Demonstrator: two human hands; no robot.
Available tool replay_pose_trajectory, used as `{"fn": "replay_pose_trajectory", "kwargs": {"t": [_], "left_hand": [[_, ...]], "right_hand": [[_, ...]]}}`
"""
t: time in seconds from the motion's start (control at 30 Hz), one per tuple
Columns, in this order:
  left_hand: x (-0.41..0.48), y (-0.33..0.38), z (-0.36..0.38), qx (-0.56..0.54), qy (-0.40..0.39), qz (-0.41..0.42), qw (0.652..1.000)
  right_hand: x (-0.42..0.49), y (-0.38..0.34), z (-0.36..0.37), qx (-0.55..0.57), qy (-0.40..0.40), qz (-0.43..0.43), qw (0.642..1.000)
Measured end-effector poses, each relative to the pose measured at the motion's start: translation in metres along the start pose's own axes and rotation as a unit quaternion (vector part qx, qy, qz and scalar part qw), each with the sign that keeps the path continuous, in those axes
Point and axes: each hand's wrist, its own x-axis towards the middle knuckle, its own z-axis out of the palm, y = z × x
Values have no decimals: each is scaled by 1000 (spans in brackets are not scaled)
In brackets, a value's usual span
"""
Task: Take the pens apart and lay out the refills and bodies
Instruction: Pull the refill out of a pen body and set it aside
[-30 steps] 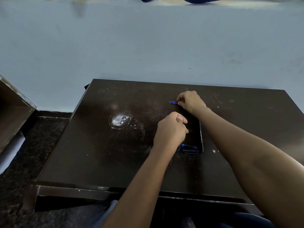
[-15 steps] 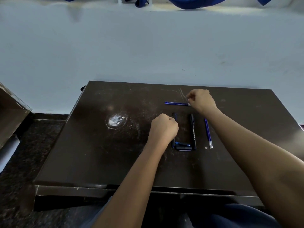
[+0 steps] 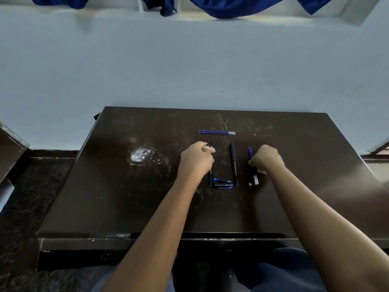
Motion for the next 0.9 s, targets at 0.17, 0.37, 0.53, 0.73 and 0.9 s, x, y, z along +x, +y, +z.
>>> {"fn": "replay_pose_trajectory", "kwargs": {"t": [0.17,0.37,0.53,0.73,0.9], "left_hand": [[4,-4,2,10,15,-16,1000],[6,-6,1,4,6,2,1000],[6,-5,1,-2,-7,8,1000],[6,-5,1,-24,-20,10,999],[8,-6,1,-40,-14,7,999]], "right_hand": [[4,4,3,46,-8,22,999],[1,0,-14,68,-26,-11,997],[-32,-28,-39,364,3,-120,924],[-73,-51,-37,526,5,-211,824],[-85,-63,-32,502,-33,-240,830]]}}
